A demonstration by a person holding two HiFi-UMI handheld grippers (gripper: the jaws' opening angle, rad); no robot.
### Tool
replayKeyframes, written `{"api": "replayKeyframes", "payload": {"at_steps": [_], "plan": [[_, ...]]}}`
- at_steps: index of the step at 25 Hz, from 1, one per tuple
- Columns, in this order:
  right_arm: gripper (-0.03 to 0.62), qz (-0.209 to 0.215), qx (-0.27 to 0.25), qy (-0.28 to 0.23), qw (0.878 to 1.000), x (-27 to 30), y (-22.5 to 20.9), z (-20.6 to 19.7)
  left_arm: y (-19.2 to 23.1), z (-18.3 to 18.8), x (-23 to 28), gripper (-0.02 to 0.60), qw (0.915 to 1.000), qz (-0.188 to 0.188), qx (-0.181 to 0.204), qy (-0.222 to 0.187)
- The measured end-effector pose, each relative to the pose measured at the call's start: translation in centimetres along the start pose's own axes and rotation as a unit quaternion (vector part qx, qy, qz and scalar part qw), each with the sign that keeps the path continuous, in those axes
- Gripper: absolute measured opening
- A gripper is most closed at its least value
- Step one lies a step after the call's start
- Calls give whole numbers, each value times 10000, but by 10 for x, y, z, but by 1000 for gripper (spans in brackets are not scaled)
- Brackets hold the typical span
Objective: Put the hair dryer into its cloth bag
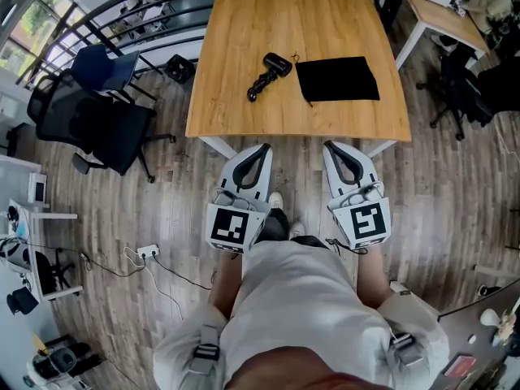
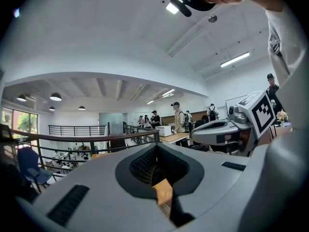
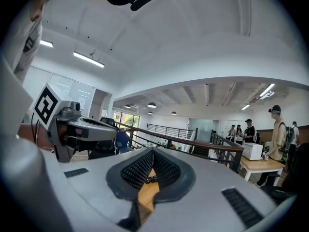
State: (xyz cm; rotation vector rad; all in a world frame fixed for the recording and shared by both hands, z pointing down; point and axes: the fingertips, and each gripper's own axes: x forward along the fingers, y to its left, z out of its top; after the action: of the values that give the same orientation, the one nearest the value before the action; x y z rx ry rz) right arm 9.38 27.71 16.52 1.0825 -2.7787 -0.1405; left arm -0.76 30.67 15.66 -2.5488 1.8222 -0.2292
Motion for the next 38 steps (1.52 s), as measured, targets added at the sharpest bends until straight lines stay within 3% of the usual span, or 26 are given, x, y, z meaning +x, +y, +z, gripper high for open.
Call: {"api": "replayKeyframes", "payload": {"at_steps": [18,38], "plan": [[21,-330,-18,218,9992,99,-38,-2,77,-5,81,20,9995,-323,-59,-12],[21,-692,-10,346,9970,192,-45,3,163,-10,135,20,9976,-676,-112,-96]]}}
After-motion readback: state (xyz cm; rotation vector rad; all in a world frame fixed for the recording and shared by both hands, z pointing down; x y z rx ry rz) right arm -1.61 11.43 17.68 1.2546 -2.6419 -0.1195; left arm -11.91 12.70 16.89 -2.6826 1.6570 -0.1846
